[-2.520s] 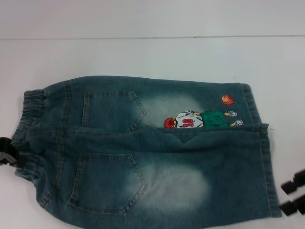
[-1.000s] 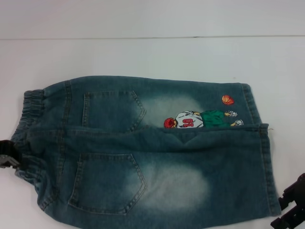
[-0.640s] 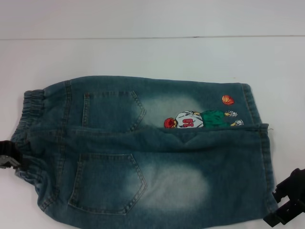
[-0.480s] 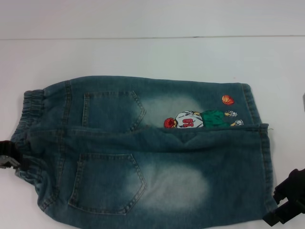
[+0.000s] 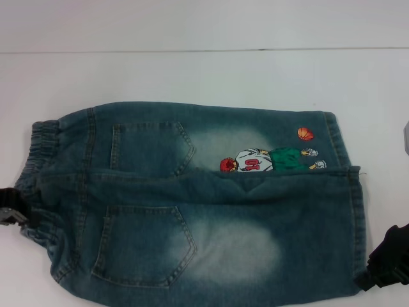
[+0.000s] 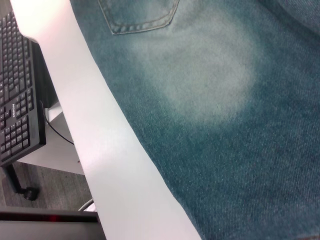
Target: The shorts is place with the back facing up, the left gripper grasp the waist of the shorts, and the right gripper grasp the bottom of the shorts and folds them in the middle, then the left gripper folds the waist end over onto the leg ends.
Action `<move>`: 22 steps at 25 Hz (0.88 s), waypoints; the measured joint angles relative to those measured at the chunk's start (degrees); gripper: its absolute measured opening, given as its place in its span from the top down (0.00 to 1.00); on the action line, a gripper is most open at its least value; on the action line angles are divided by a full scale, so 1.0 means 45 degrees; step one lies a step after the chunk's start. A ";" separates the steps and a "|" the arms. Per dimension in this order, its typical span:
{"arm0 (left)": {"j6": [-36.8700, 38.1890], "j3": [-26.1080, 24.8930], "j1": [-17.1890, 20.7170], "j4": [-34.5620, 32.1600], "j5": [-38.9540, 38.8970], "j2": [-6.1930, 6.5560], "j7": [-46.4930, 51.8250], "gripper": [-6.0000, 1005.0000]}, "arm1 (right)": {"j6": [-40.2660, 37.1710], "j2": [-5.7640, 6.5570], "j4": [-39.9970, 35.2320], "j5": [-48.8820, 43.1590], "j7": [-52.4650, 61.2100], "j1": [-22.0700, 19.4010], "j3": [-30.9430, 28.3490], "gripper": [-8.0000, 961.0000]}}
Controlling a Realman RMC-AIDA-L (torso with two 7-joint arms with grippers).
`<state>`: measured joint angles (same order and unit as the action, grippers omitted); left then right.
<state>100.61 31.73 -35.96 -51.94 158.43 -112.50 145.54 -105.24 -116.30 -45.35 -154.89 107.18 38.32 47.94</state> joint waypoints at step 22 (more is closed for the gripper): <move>0.0088 -0.2118 -0.0312 0.0028 -0.1607 0.0400 0.0289 0.93 | 0.0050 0.1527 0.1806 0.3044 -0.1522 -0.0750 -0.4653 0.97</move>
<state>101.01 22.20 -37.36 -51.81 151.20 -110.69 146.84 -105.01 -109.43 -37.23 -141.19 100.34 34.94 27.00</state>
